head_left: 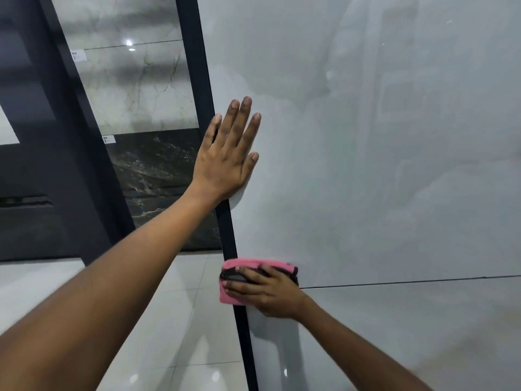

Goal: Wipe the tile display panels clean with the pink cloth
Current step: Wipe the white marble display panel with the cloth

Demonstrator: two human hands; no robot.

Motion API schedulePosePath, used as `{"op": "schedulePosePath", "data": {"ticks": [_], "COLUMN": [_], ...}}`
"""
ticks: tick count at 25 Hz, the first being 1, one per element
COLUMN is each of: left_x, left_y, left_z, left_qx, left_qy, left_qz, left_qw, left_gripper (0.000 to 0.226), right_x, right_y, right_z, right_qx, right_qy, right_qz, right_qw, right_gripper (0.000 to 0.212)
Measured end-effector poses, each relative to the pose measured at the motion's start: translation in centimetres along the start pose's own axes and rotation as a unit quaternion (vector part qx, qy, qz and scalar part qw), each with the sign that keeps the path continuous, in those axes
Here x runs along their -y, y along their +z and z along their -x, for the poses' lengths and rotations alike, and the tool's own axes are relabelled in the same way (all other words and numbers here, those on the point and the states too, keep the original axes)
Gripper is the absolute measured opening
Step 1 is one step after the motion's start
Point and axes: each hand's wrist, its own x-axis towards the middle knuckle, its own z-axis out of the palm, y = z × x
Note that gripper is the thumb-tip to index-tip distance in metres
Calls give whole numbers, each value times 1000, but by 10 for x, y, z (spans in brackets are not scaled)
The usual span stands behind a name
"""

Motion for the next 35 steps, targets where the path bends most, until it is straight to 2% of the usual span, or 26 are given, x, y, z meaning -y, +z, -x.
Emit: {"op": "schedulePosePath", "data": {"ticks": [1,4,5,7,9,10,11,12,14,15,16,17,18,20,22,23,24,26,28,29,30,31,32,33,34,35], "left_x": [-3,-29,-39,-52,-55,-54,-55,-55,-56,-56,-56,-55,-55,-56,-58,-57,-54,-39,-22,-17,-16,-16,-17,-17,-16,-15], "left_y": [-3,0,5,18,30,32,33,32,31,30,30,30,29,26,20,17,11,0,-10,-11,-8,-4,-1,0,-1,-3], "left_z": [1,29,41,62,70,71,70,70,72,73,72,70,68,66,66,61,52,16,-28,-42,-48,-49,-46,-45,-45,-46], "left_qx": [-2,-6,1,15,14,11,8,4,-3,-5,-2,3,8,19,18,10,-6,-64,-91,-86,-75,-65,-59,-56,-53,-51], "left_qy": [-14,-67,-73,-72,-73,-76,-78,-77,-80,-82,-83,-81,-80,-83,-94,-104,-117,-144,-165,-170,-175,-180,-183,-181,-176,-173], "left_qz": [12,86,98,74,49,45,44,43,40,39,42,43,40,37,62,84,101,109,106,94,74,56,43,36,33,34], "left_qw": [1000,994,993,995,996,996,996,996,996,996,996,996,996,996,993,991,988,981,976,977,979,980,980,981,982,983], "left_gripper": [57,60,62,62,62,63,64,64,64,65,64,64,64,64,65,65,63,59,57,57,57,57,58,59,59,60], "right_x": [-21,-141,-188,-257,-269,-251,-219,-177,-67,-14,19,29,19,-41,-133,-184,-235,-326,-374,-374,-363,-340,-302,-257,-214,-191], "right_y": [-10,-68,-91,-134,-139,-127,-107,-82,-23,3,14,23,25,-1,-53,-79,-108,-172,-217,-222,-214,-194,-166,-137,-118,-108], "right_z": [3,31,48,77,84,77,70,64,60,64,72,84,93,96,90,89,89,75,52,37,23,10,2,-3,-2,3], "right_qx": [-42,-173,-218,-290,-344,-347,-326,-283,-107,-24,49,86,78,19,-75,-129,-200,-319,-393,-401,-400,-394,-358,-283,-190,-115], "right_qy": [25,235,304,472,573,602,611,574,345,204,98,44,19,41,158,220,301,459,581,602,582,518,422,296,168,55], "right_qz": [-21,-3,25,38,29,28,-1,-32,-21,1,12,-1,-20,-33,-12,5,32,36,-6,-23,-18,-2,17,30,46,57], "right_qw": [999,956,927,831,743,719,721,768,932,979,994,995,997,998,985,967,932,829,713,690,708,759,833,912,966,990], "right_gripper": [58,59,62,67,71,71,70,64,48,48,51,53,52,47,46,50,58,71,75,75,73,69,64,60,57,54]}}
